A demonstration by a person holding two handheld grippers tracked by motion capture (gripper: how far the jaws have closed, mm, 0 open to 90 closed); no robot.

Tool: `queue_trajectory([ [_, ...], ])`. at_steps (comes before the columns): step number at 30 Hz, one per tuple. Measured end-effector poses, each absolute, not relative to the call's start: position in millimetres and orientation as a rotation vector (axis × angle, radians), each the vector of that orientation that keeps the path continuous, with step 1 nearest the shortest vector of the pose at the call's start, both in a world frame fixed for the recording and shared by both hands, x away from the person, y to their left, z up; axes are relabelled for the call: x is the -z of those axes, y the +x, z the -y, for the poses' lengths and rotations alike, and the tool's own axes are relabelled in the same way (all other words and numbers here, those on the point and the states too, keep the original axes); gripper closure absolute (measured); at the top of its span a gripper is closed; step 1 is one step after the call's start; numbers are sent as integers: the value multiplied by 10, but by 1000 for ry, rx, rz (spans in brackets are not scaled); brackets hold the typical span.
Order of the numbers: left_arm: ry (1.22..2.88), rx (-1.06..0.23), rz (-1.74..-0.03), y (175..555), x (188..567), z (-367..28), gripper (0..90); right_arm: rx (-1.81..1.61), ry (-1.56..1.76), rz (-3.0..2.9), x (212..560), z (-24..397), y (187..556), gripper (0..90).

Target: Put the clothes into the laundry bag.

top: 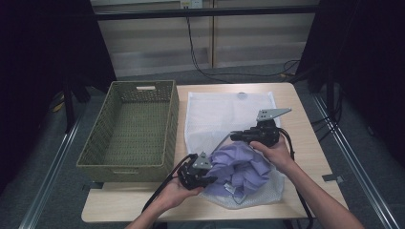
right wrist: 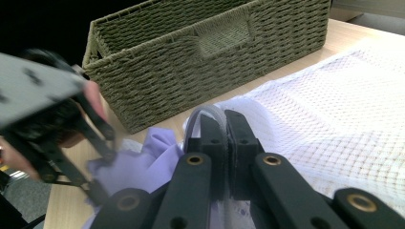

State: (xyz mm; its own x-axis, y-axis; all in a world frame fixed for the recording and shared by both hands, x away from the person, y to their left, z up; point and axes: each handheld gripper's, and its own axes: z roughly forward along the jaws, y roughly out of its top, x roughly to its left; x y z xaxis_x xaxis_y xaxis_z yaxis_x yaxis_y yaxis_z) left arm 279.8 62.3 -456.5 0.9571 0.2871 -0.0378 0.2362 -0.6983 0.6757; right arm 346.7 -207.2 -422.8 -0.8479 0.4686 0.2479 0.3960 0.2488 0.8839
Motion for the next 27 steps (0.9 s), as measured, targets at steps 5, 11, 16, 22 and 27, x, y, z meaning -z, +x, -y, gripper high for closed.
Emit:
queue_trajectory([
  [5,2279,-75,-365,2802,4407,-496,804,-1689,847,-2427,4229,2072,3466,883],
  [11,2238,-92,-332,2892,4266,-245,804,-1700,845,-2420,4217,2073,3456,884],
  [16,2217,-86,-354,3019,4323,-100,803,-1709,856,-2409,4223,2102,3453,885],
  [22,2228,-75,-428,3175,4565,-75,801,-1716,858,-2406,4218,2107,3442,885],
  [27,2287,-102,-443,3202,4692,-75,800,-1713,845,-2416,4222,2093,3436,885],
])
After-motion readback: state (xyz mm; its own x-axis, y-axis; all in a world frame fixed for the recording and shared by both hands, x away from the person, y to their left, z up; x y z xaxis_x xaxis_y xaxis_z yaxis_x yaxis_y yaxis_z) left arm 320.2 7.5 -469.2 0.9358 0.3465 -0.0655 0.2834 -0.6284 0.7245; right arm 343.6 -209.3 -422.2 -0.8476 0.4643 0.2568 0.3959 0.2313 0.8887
